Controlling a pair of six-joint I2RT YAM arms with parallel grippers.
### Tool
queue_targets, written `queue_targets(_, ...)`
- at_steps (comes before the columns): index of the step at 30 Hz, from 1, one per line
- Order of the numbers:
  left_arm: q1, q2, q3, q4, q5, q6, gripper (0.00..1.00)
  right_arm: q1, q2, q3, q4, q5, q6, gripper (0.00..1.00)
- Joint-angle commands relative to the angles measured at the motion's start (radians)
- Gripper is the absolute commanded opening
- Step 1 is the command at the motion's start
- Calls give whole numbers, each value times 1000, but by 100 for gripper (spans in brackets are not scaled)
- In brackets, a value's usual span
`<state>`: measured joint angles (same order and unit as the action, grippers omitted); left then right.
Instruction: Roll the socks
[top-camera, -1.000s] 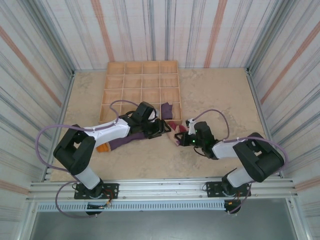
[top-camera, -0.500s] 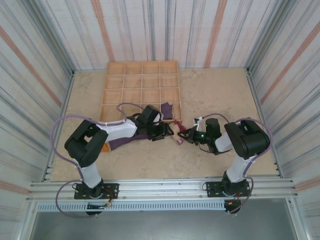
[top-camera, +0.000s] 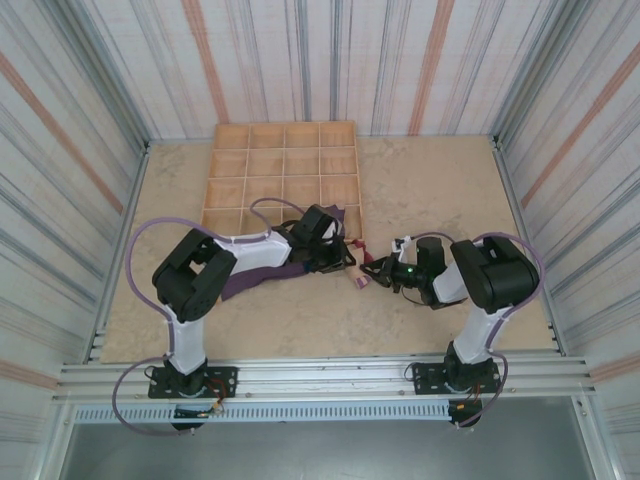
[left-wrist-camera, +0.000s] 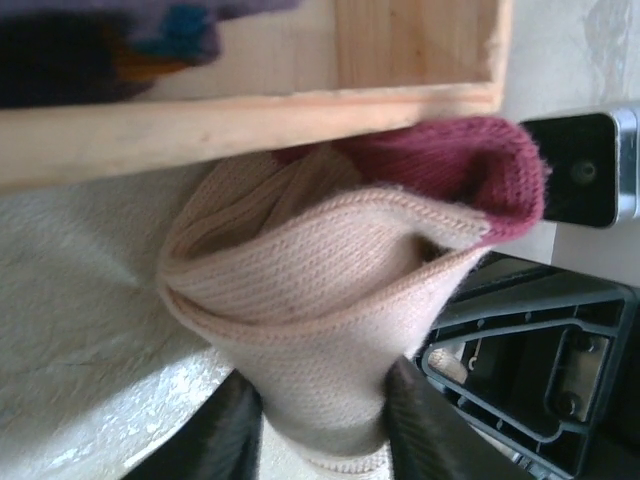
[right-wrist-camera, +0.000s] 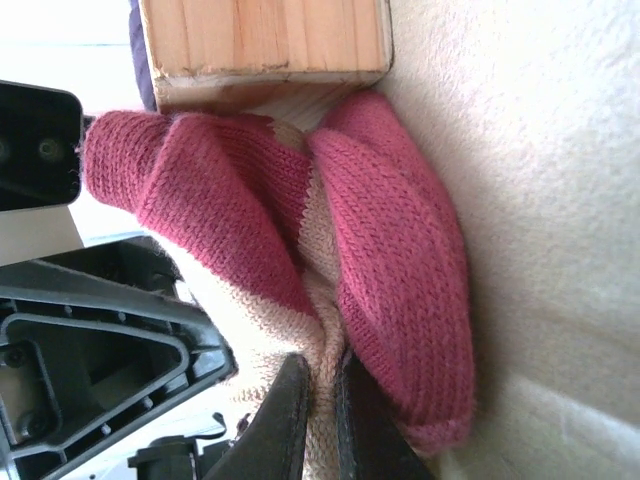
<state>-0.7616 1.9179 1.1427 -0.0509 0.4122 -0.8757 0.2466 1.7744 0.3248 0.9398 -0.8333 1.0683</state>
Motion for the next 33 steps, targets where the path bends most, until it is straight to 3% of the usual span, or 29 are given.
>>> queue_targets(1, -2, 27, 14, -99, -37, 13, 23, 15, -90, -8, -391, 123, -92, 17)
queue_targets(4, 1, 23, 35, -175, -46, 31, 14, 78, -269, 61, -697, 265, -230, 31)
queue_targets(8, 10, 4, 48, -252, -38, 51, 9, 226, -512, 143, -1005, 578, -374, 46)
queue_targets(11, 16, -17, 44, -292, -39, 54, 9, 345, -630, 166, -1099, 781, -443, 56)
queue_targets(14, 18, -36, 39, -323, -38, 49, 9, 428, -678, 174, -1120, 878, -484, 61)
queue_targets(23, 15, -91, 17, -357, -35, 41, 10, 681, -563, 278, -1094, 1125, -607, 63)
queue_targets(33, 16, -102, -8, -346, -28, 38, 11, 698, -343, 336, -1028, 1152, -613, 54)
